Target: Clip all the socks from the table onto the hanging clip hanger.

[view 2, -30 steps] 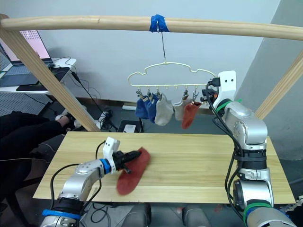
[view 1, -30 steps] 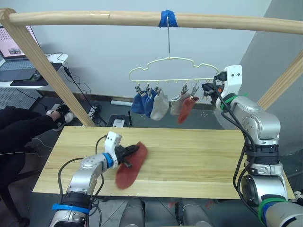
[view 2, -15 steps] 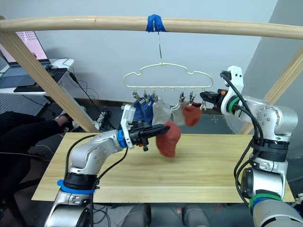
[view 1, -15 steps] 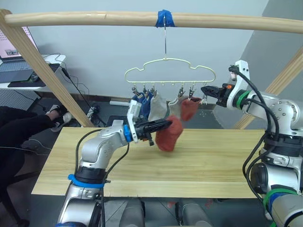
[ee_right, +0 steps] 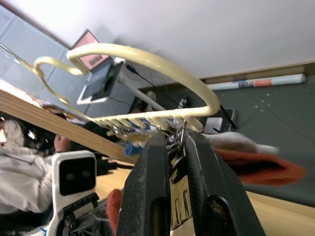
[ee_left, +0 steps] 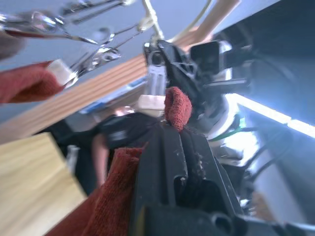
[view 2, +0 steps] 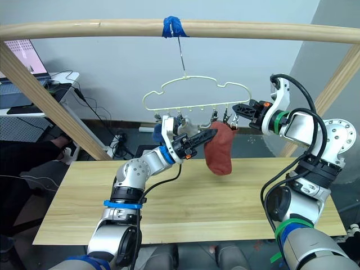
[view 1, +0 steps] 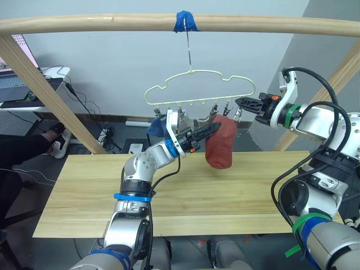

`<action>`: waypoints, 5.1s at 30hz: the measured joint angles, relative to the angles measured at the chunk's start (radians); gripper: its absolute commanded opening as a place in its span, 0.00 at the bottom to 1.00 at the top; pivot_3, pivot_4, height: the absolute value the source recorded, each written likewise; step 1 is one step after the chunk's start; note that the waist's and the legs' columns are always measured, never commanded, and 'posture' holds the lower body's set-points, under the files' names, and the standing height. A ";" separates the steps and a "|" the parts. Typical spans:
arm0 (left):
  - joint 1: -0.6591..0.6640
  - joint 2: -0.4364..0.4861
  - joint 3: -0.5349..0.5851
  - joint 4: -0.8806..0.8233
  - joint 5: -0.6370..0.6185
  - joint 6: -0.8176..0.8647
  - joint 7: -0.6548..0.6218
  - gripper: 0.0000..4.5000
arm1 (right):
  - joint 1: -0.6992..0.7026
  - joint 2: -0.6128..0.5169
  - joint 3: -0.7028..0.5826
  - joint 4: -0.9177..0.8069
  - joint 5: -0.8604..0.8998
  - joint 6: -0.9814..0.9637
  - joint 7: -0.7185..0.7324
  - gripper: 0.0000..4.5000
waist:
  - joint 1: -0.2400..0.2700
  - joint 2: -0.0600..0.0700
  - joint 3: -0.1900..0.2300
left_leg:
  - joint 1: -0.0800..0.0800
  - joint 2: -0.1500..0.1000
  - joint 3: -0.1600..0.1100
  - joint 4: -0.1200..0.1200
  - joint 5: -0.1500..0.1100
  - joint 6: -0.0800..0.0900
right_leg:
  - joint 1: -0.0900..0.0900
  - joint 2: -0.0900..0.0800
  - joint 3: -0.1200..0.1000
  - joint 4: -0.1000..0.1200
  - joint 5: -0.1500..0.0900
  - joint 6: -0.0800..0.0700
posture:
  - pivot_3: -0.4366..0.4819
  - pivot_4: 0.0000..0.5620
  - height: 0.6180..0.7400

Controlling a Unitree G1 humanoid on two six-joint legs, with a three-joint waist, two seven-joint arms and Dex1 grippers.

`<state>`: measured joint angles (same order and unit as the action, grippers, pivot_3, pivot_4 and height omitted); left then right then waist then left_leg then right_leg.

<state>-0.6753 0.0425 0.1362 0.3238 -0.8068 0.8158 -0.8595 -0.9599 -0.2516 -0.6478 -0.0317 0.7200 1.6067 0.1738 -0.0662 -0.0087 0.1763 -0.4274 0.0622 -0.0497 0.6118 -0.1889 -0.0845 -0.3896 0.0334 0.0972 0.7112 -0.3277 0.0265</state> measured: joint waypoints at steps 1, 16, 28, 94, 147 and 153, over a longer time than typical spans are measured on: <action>0.003 0.002 -0.015 -0.005 0.018 -0.017 -0.001 0.00 | 0.000 0.000 0.001 -0.007 0.001 0.000 -0.005 0.03 | -0.001 0.000 0.000 | 0.000 0.000 0.000 0.000 0.000 0.000 | 0.000 0.000 0.000 0.000 0.000 0.000 | 0.43 0.23 1.00; 0.193 0.022 -0.300 -0.236 0.470 -0.562 0.088 0.00 | 0.078 0.034 0.168 -0.192 -0.108 -0.134 -0.119 0.03 | -0.017 0.000 0.000 | 0.000 -0.001 0.001 0.000 0.000 0.000 | 0.000 0.000 0.002 0.000 0.000 0.000 | 0.44 0.27 1.00; 0.142 -0.033 -0.328 -0.079 0.697 -0.805 0.285 0.00 | 0.088 0.069 0.211 -0.200 -0.151 -0.213 -0.163 0.03 | -0.016 0.000 0.000 | 0.000 -0.001 0.001 -0.001 0.000 0.000 | 0.000 0.000 0.002 -0.001 0.000 0.000 | 0.45 0.28 1.00; 0.042 -0.119 -0.365 -0.024 0.828 -0.781 0.489 0.00 | 0.126 0.144 0.318 -0.267 -0.307 -0.328 -0.290 0.03 | -0.013 -0.001 0.001 | -0.003 -0.001 0.000 -0.002 0.000 0.000 | 0.000 -0.001 0.000 -0.008 0.000 0.000 | 0.46 0.28 1.00; 0.021 -0.173 -0.351 0.051 0.724 -0.761 0.427 0.70 | 0.250 0.134 0.180 -0.455 -0.342 -0.369 -0.260 1.00 | 0.004 -0.001 0.001 | -0.005 -0.001 0.000 -0.003 0.000 0.000 | 0.000 -0.001 0.000 -0.013 0.000 0.000 | 0.40 0.25 1.00; 0.064 -0.072 -0.312 0.009 0.682 -0.742 0.344 1.00 | 0.454 0.025 0.231 -0.422 -0.351 -0.585 -0.128 1.00 | -0.013 0.000 0.001 | -0.005 -0.001 0.001 -0.004 0.000 0.000 | 0.001 -0.001 -0.001 -0.013 0.000 0.001 | 0.43 0.25 1.00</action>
<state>-0.6110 -0.0290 -0.1754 0.3327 -0.1250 0.0739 -0.5156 -0.5060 -0.2263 -0.4163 -0.4536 0.3693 1.0216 0.0455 -0.0790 -0.0091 0.1771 -0.4321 0.0616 -0.0492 0.6083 -0.1891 -0.0843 -0.3891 0.0322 0.0966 0.6980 -0.3277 0.0271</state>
